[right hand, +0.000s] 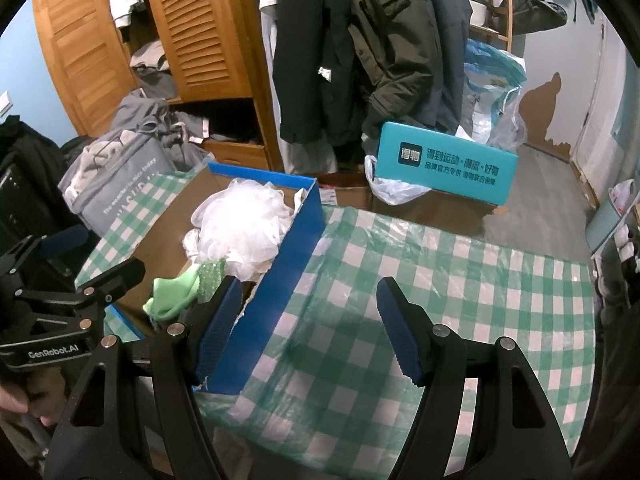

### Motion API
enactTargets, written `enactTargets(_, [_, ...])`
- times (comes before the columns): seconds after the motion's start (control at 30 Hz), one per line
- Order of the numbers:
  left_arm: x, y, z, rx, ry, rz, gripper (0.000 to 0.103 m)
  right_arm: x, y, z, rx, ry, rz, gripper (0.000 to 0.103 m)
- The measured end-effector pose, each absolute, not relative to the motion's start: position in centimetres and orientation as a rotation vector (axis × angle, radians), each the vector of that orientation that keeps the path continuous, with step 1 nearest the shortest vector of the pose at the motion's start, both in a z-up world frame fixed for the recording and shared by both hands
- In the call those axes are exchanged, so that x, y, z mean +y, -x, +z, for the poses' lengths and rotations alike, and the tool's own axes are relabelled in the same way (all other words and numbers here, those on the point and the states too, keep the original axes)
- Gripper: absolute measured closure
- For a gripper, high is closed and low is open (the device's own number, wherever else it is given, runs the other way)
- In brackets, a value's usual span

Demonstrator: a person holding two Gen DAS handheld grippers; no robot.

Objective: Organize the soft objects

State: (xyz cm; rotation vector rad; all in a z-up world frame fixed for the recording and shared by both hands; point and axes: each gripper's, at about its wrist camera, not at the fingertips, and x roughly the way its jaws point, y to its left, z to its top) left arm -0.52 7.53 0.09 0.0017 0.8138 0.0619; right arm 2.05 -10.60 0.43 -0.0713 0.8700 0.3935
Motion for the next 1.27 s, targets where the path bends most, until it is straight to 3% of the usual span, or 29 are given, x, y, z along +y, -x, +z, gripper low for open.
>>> enactTargets(1.27, [7.21,0.60,0.10,0.815,-0.014,0.058,0.001,-11.05,-2.18,0.68,0.871,0.065,0.395,0.034])
